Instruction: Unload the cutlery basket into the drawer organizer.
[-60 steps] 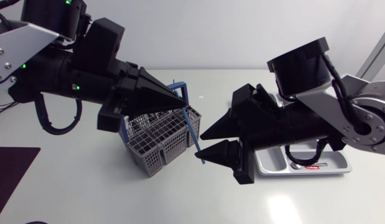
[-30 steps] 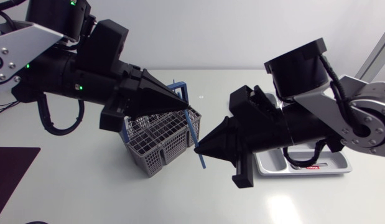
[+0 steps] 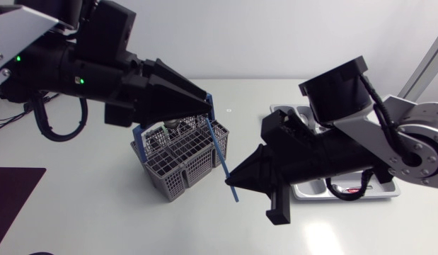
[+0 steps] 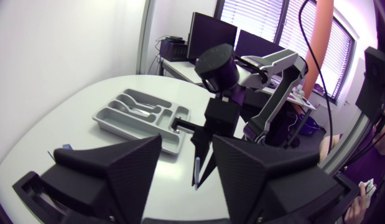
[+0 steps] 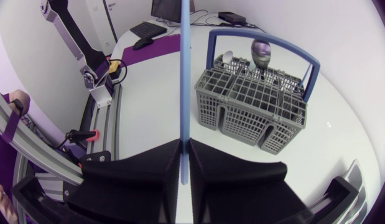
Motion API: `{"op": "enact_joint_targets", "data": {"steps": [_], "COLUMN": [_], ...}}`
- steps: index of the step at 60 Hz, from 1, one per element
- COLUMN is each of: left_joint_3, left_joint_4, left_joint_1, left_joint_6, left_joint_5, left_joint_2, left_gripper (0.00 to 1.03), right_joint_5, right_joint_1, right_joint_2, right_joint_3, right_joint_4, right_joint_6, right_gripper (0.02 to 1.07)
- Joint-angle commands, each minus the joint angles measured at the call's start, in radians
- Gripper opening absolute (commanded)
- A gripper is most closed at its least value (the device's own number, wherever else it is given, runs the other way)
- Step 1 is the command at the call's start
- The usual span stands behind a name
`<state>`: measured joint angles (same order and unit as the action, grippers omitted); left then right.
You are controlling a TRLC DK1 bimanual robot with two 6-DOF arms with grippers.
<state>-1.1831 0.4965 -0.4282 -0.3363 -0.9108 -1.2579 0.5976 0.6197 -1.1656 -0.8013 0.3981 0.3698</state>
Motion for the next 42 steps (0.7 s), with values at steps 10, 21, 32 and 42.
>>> {"op": "enact_joint_targets", "data": {"steps": [10,21,32,42], "left_joint_3": [-0.089,-0.081,0.019,0.111], "left_joint_4": [-0.001,0.057,0.065,0.04], "left_joint_1": [0.178,0.269,0.345,0.387], "left_joint_6": [0.025,-0.087,-0.237,-0.349], "left_joint_5": [0.001,0.073,0.196,0.277], "left_joint_2": [-0.015,-0.006,0.012,0.025], "left_gripper": [0.99,0.99,0.99,0.99], "right_joint_5": [-0.021,-0.056,-0.124,-0.197], "right_joint_1": [-0.222,-0.488,-0.664,-0.676], "right_joint_2": [0.032,-0.089,-0.316,-0.433], "right_joint_3": [0.057,0.02,-0.068,-0.111], "right_joint_4": [0.079,0.082,0.082,0.07], "right_joint_6": [0.078,0.093,0.023,-0.04], "right_gripper": [0.08,0.08,0.08,0.08]}}
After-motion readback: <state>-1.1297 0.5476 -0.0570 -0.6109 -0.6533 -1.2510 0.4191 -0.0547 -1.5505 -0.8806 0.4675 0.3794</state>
